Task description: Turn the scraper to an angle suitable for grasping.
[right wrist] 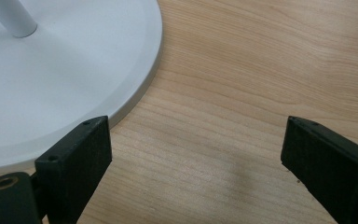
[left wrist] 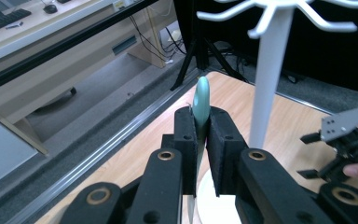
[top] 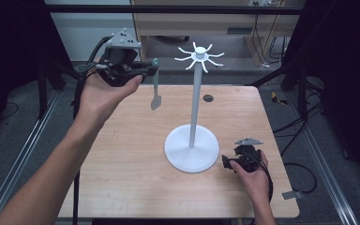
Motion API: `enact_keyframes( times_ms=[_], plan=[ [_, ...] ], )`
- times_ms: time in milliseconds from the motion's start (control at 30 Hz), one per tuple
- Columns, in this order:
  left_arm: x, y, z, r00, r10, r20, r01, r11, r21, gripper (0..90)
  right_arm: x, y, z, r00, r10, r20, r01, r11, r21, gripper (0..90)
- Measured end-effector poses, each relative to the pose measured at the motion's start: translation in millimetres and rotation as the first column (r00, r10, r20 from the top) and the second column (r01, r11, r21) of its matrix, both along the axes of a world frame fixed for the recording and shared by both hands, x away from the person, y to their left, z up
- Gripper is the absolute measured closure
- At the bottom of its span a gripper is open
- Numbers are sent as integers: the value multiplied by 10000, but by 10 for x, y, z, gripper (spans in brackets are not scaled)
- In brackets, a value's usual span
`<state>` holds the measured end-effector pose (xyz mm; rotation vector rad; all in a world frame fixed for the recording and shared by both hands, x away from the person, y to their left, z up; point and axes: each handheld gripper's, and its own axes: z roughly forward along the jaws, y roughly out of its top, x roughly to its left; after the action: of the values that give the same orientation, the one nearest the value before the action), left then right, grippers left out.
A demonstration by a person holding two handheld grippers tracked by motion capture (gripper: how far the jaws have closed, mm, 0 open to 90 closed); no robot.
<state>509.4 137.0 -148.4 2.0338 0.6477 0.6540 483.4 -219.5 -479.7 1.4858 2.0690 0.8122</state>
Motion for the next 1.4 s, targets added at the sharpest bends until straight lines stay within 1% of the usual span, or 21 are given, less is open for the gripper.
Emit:
enact_keyframes(
  times_ms=[33, 167, 267, 300, 333, 400, 500, 567, 733, 800, 933, 1033, 1067, 1133, 1200, 1233, 1333, 1400],
  plan=[
    [36, -25, 8, 10000, 72, 65, -72, 10000, -38, 828, 0, 1, 0, 10000, -12, -11, 12, 10000, 24, 89],
    [170, -90, 12, 9998, 166, 78, -165, 9998, -146, 829, 0, 1, 0, 10000, -3, -18, 3, 10000, 72, 89],
    [241, -132, 14, 9998, 179, 75, -176, 9995, -276, 828, 2, -5, 0, 10000, 16, -8, -16, 10000, 80, 89],
    [260, -146, 15, 9998, 175, 78, -172, 9992, -355, 828, 3, -3, -1, 10000, -33, -21, 34, 9999, 160, 89],
    [278, -163, 15, 9999, 149, 68, -146, 9990, -417, 829, 5, -11, -2, 10000, -4, -19, 4, 10000, 97, 88],
    [299, -201, 16, 9998, 131, 117, -125, 9987, -497, 828, 8, -13, -3, 10000, -34, -17, 35, 9999, 134, 88],
    [326, -241, 17, 9996, 139, 229, -127, 9988, -479, 828, 7, -16, -2, 10000, -38, -28, 39, 9999, 161, 88],
    [345, -261, 13, 9998, 129, 167, -119, 9985, -542, 829, 6, -14, -2, 10000, -41, -38, 42, 9999, 154, 88],
    [364, -327, -2, 9997, 100, 237, -87, 9985, -539, 828, 5, -12, -2, 10000, -23, -70, 23, 9999, 117, 88],
    [381, -341, -11, 9997, 111, 213, -99, 9986, -522, 828, 3, -15, 0, 10000, -38, -50, 38, 9998, 189, 88],
    [408, -357, -29, 9998, 106, 169, -94, 9976, -683, 828, 0, -21, 1, 9999, -108, -57, 109, 9996, 242, 88],
    [408, -361, -28, 9997, 75, 212, -59, 9974, -711, 828, 3, -20, -2, 9999, -91, -43, 92, 9997, 245, 88],
    [409, -362, -26, 9997, 55, 235, -37, 9971, -758, 828, 5, -25, -3, 10000, -28, -55, 29, 9999, 157, 88],
    [407, -367, -22, 9998, 0, 214, 18, 9967, -810, 829, 6, -24, -5, 10000, -32, -69, 33, 9999, 150, 88],
    [396, -376, -24, 9997, -65, 226, 82, 9970, -775, 828, 5, -26, -4, 10000, -35, -60, 36, 9999, 158, 88],
    [390, -384, -26, 9997, -80, 228, 97, 9970, -769, 828, 3, -21, -2, 9999, -93, -54, 95, 9997, 242, 88],
    [377, -402, -30, 9996, -147, 243, 164, 9973, -711, 828, 3, -20, -3, 9999, -90, -72, 91, 9997, 229, 88],
    [370, -412, -29, 9996, -182, 234, 200, 9969, -764, 828, 4, -20, -4, 10000, -64, -48, 65, 9997, 216, 88]
  ],
)
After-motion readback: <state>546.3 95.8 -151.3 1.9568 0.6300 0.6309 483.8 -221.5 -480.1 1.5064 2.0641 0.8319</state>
